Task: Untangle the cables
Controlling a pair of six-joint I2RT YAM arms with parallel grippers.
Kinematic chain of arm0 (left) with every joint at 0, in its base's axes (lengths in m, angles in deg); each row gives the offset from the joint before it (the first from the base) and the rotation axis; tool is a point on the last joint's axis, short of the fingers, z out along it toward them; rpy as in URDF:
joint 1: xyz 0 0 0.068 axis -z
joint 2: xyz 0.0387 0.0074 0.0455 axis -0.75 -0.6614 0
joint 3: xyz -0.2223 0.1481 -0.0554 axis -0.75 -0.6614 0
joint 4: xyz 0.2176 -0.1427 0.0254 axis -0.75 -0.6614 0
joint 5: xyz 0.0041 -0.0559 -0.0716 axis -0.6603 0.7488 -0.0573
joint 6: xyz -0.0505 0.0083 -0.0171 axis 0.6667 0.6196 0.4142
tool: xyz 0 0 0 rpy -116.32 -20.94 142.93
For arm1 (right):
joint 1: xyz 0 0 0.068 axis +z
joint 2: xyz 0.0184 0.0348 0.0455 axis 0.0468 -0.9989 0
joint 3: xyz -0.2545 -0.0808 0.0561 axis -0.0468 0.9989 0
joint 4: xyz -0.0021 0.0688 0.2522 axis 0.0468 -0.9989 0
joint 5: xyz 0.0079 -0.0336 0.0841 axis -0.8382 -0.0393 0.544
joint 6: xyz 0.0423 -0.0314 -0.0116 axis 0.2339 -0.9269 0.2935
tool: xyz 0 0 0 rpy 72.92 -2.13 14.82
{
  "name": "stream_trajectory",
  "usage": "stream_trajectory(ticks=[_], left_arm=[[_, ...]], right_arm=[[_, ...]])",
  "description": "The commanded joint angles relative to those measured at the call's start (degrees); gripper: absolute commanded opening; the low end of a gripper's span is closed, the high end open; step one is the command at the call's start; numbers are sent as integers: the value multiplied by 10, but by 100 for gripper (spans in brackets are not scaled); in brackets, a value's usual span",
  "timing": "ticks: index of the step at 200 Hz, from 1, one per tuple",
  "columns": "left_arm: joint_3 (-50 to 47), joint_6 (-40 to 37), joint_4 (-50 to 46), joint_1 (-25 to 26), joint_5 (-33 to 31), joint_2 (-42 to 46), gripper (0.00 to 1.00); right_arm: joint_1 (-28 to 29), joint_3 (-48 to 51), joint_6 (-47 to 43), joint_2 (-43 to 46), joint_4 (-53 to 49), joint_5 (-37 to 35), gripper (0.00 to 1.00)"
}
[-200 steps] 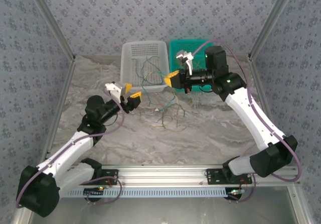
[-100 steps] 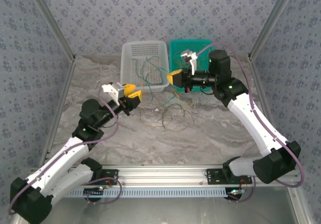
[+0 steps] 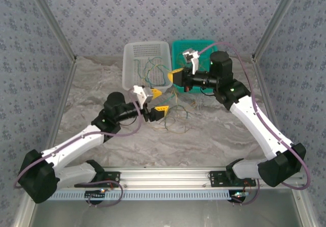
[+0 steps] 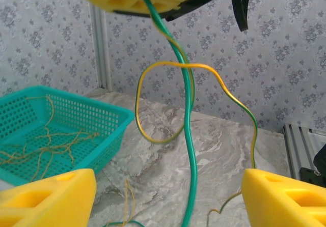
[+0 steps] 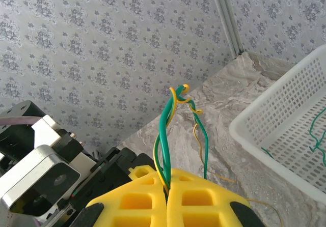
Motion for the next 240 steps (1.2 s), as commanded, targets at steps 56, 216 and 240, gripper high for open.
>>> stream_trajectory(ticks=[56,216,240], left_arm=[[16,-24,12,4,-48,-20,0],[20,-39,-34,-8,-123,-5,0],[19,-35,-26,-10,-120,-6,0]], right_arm=[[5,-4,4,3,-2,-21,0],[28,137,-38,14,-8,68,85],[46,150,-57,10,13,55,85]])
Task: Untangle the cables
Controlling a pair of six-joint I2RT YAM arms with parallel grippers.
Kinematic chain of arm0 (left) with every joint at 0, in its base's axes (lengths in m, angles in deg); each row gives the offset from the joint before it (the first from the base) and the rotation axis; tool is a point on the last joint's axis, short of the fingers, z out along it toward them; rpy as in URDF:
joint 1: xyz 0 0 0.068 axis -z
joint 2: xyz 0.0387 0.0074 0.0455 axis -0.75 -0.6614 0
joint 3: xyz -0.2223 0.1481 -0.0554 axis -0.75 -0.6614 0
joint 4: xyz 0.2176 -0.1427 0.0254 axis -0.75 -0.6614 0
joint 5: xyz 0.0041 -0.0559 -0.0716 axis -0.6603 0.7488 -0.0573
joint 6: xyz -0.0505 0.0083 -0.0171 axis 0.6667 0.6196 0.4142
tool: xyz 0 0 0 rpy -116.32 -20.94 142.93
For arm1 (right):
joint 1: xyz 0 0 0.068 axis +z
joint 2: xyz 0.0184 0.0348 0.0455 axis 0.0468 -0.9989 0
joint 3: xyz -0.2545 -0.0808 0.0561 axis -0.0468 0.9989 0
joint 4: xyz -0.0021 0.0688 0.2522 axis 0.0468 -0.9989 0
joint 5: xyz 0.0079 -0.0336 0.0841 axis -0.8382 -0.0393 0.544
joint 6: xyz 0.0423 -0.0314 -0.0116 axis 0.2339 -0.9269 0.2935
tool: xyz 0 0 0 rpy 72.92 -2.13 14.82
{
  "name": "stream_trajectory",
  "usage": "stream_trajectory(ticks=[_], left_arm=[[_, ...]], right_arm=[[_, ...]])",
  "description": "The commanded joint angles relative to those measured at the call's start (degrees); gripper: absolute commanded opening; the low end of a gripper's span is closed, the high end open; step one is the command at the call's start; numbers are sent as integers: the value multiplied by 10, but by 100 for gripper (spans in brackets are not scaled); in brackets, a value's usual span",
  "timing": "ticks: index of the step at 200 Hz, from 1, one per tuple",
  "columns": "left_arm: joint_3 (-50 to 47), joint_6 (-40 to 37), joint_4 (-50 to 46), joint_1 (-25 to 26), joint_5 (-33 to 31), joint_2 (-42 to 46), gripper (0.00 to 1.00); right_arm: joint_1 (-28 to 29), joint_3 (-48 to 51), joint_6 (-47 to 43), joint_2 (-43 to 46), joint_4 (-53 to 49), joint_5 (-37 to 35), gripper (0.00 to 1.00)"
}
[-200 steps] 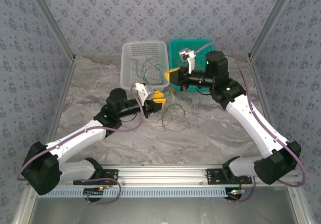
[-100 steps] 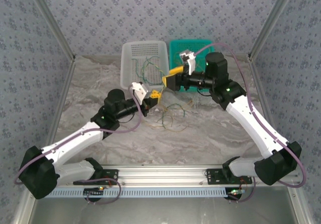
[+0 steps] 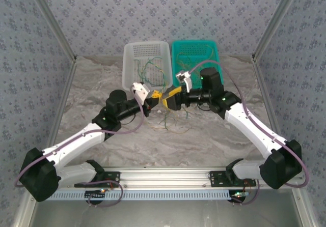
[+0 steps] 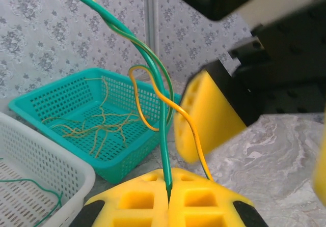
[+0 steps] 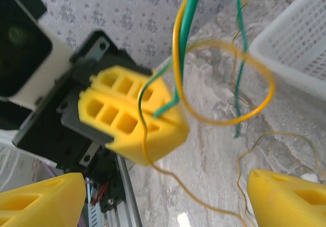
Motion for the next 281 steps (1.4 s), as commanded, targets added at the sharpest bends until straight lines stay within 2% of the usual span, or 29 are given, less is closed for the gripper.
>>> stream_trajectory(ticks=[1,16,29,42,49,71,72,83,95,152,180,218,261,281], left_arm=[[12,-1,18,-4,-2,-4,0],[12,0,21,-4,0,-6,0],[12,4,23,-3,-3,-9,0],[10,9,25,-3,-5,-9,0],[9,9,25,-3,-6,-9,0],[4,9,25,-5,-15,-4,0],[3,9,25,-5,-16,-4,0],[-1,9,25,-6,-24,-1,0],[-3,8,19,-12,-33,1,0],[-21,34,8,-60,-66,-1,0],[-30,35,-1,-77,-75,-4,0],[-39,28,-24,-83,-89,6,0],[-53,31,-18,-94,-93,23,0],[-50,29,-28,-101,-94,21,0]], right_arm=[[16,11,-27,-2,25,13,85],[26,28,-26,-7,74,-7,84],[31,32,-18,-20,116,8,81],[38,28,-15,-32,142,24,74],[42,27,-17,-35,150,25,65],[46,26,-26,-32,151,12,28],[46,26,-26,-31,150,11,24],[42,27,-28,-24,143,11,10],[35,29,-28,-12,135,12,0],[-9,17,-8,40,95,21,0],[-39,2,9,62,83,-1,0],[-119,4,69,101,111,-52,0],[-226,6,111,141,94,-111,0],[-273,5,140,149,99,-109,0]])
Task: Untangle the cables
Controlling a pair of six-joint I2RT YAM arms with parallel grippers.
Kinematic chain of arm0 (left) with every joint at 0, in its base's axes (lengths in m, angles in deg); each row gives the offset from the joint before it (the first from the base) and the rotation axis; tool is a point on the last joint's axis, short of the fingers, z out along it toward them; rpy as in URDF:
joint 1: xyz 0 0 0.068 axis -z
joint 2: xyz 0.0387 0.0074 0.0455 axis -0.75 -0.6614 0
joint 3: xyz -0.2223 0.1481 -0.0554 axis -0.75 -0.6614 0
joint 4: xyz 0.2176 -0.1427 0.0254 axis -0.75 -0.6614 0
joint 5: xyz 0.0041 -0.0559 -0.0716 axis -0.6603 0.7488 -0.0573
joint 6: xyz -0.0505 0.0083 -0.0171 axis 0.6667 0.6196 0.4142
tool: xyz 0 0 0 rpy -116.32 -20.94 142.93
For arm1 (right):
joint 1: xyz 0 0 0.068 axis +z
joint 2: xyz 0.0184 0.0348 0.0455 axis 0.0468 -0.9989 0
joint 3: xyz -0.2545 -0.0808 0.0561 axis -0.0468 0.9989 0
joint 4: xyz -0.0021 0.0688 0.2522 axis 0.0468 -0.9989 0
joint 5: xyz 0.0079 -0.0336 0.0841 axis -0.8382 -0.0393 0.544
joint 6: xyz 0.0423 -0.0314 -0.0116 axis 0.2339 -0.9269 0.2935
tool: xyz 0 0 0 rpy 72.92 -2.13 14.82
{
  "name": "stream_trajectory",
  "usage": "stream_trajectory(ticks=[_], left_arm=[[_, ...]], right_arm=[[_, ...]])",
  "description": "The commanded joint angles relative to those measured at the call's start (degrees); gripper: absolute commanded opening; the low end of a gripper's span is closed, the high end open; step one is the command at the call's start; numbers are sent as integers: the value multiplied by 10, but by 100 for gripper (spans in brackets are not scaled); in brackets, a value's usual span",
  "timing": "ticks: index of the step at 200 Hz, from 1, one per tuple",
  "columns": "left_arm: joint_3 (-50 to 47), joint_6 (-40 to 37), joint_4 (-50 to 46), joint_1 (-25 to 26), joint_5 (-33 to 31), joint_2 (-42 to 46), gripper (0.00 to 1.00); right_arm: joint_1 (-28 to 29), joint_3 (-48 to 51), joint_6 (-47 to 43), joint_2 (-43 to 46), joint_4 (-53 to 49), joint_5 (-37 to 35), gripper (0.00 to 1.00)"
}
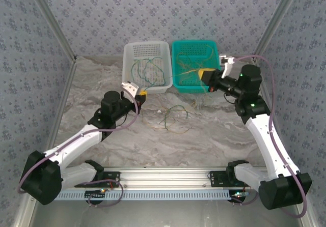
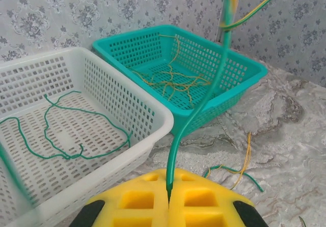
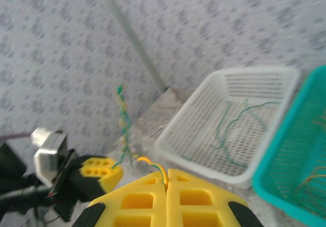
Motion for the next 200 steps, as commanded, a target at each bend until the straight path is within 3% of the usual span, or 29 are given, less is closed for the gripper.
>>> stream_trajectory(ticks=[1,22,60,175,200], left_arm=[[8,3,-13,-14,-18,11,0],[4,4,-15,-21,-27,14,0],[7,17,-40,-52,-64,11,0],[-24,89,-62,-202,-156,101,0],[-16,108,-93,-215,-216,108,0]], right_arm=[[-48,-17,49,18,4,-34,0],[-75,-31,46,30,-32,-76,0],[-130,-49,73,33,-63,-85,0],[-165,-75,70,36,-147,-206,0],[-168,-97,77,36,-162,-243,0]])
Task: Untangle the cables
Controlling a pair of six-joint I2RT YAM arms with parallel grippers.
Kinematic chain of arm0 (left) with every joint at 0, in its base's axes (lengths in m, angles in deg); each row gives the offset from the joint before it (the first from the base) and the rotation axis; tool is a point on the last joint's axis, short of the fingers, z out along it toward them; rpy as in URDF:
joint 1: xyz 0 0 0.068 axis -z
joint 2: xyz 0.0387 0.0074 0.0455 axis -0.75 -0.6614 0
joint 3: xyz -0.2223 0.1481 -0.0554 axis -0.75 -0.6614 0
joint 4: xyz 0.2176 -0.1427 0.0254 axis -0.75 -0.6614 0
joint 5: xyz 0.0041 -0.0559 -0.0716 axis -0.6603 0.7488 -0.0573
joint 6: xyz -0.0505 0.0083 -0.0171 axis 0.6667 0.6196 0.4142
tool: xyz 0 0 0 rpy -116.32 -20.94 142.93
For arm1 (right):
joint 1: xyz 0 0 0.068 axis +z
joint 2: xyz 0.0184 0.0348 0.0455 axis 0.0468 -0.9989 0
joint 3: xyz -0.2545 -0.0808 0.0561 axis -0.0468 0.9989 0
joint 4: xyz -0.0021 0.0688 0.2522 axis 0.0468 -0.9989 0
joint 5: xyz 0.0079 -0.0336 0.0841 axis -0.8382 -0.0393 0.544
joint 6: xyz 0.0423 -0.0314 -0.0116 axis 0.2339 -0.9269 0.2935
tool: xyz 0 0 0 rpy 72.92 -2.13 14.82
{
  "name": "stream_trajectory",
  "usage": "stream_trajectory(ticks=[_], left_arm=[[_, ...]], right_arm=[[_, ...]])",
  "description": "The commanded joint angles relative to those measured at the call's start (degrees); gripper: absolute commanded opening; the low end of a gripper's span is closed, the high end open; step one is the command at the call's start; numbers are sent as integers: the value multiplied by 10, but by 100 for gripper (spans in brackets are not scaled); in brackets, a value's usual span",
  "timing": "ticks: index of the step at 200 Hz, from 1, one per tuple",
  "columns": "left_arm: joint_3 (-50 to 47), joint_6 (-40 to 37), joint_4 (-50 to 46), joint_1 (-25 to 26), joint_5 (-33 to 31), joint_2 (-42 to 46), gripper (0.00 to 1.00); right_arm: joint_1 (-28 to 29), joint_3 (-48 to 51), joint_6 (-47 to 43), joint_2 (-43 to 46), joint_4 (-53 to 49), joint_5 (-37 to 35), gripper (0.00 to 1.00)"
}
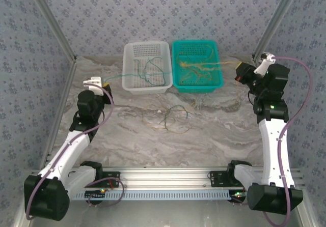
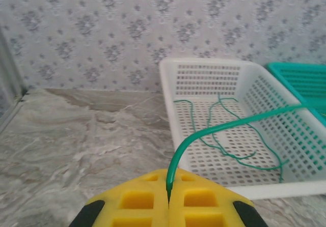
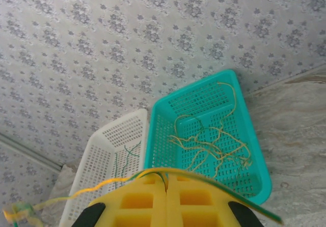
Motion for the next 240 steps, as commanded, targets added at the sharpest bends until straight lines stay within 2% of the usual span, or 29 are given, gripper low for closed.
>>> stream_trajectory(ticks=[1,24,46,63,86,121,167,240], left_arm=[[8,39,-31,-14,-69,14,0],[16,95,-77,-38,-140,26,0],[18,122,-91,-55,-141,40,0],[20,109,-73,-55,-73,48,0],[43,91,-67,-48,11,54,0],[116,62,-122,-29,79,41,0],[193,75,-161,-8,183,-12,0],[349,54,-246,66,265,-183,0]], right_arm=[[-8,-34,15,9,-17,-56,0],[-8,-32,25,15,-20,-91,0],[-8,-29,17,19,-9,-91,0],[-3,-27,22,11,15,-49,0],[18,-30,7,6,18,-50,0],[33,-32,-8,13,18,-65,0],[60,-32,-20,11,19,-75,0],[98,-89,-48,-21,29,-50,0]])
